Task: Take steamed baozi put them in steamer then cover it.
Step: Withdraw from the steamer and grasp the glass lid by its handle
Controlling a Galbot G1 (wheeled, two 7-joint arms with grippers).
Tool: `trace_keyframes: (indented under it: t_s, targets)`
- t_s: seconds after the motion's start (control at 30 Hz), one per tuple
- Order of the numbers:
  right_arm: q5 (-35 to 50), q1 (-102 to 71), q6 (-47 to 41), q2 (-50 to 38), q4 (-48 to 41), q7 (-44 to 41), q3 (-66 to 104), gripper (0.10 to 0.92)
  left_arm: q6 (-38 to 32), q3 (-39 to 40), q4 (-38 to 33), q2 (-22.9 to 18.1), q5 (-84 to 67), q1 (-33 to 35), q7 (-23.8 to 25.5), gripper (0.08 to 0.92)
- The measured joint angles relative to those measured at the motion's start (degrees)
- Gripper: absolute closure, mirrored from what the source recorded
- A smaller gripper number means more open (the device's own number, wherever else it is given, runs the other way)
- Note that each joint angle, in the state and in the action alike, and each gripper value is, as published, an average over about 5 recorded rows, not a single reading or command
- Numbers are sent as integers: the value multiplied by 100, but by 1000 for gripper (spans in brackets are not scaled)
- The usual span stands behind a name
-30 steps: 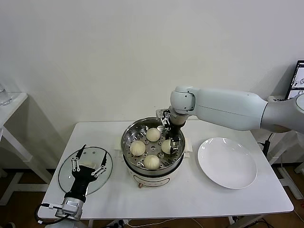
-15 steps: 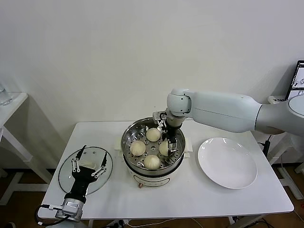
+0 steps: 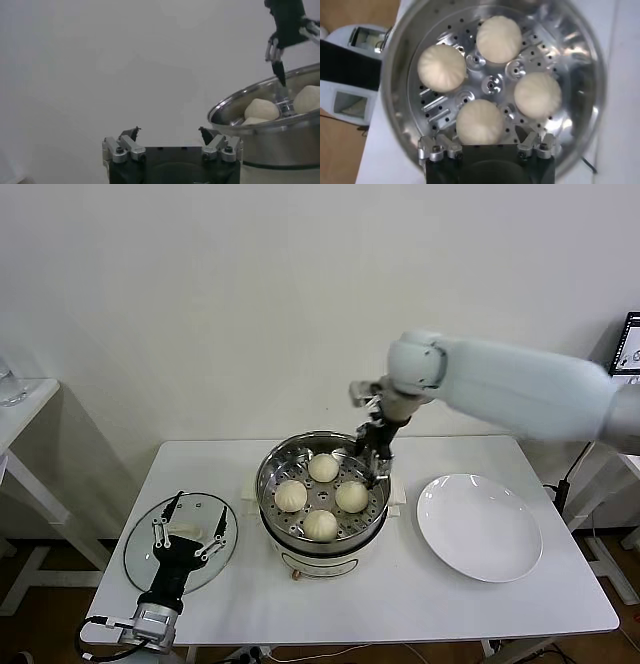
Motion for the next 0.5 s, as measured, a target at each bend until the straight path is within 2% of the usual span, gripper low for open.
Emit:
trace_keyframes:
  t_s: [0.23, 0.5]
  targets:
    - [290, -699, 338, -1037, 309, 426, 1214, 203, 95, 9, -15, -58, -4, -58, -35, 177]
    - [873, -2978, 1226, -2013, 815, 1895, 3840, 203, 256, -17, -143, -67, -66, -151, -84, 177]
